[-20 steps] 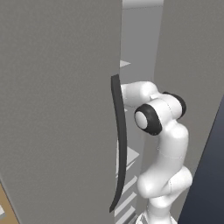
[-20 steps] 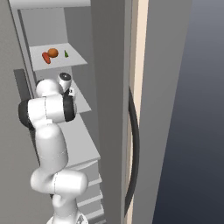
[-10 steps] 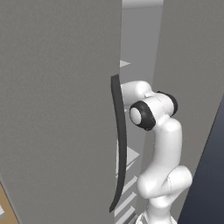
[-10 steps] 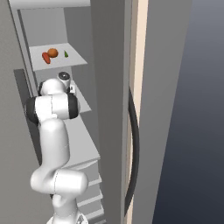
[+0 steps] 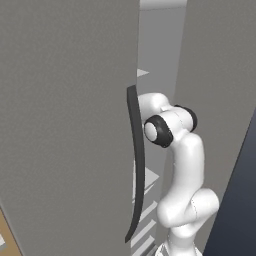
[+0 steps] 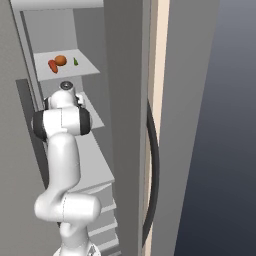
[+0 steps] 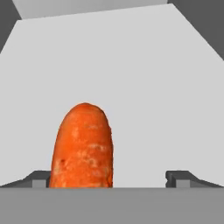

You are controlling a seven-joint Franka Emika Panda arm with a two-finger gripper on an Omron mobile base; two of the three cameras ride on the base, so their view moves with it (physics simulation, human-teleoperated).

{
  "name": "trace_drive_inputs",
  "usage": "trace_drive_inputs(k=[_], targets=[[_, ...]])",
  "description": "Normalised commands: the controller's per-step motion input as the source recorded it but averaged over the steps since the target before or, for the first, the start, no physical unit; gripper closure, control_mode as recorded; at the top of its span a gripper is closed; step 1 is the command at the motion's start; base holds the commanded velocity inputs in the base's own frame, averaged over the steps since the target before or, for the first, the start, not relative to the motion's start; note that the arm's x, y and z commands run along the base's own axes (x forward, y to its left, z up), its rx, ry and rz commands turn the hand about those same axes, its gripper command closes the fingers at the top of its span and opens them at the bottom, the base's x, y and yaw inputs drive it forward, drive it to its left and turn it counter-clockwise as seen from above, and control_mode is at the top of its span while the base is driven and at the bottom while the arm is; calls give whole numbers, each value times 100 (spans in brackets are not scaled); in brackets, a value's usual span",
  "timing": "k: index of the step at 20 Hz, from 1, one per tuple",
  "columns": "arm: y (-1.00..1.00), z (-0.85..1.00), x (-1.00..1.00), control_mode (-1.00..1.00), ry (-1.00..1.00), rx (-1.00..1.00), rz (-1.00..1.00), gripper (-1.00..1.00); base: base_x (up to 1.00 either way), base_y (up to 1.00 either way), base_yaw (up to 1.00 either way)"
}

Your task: Take the lemon wedge and carrot from the second highest rack and move them to the highest rack where the tangerine and carrot are located, to maximize freezer space. Close the freezer door after rearranging.

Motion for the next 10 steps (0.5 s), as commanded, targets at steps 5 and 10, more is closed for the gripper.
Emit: trace_drive_inputs(k=[5,10], targets=[[-37,-24,1,-100,0,0,-1,-100,0,0,0],[-53,-3,0,-100,0,0,-7,-100,0,0,0]])
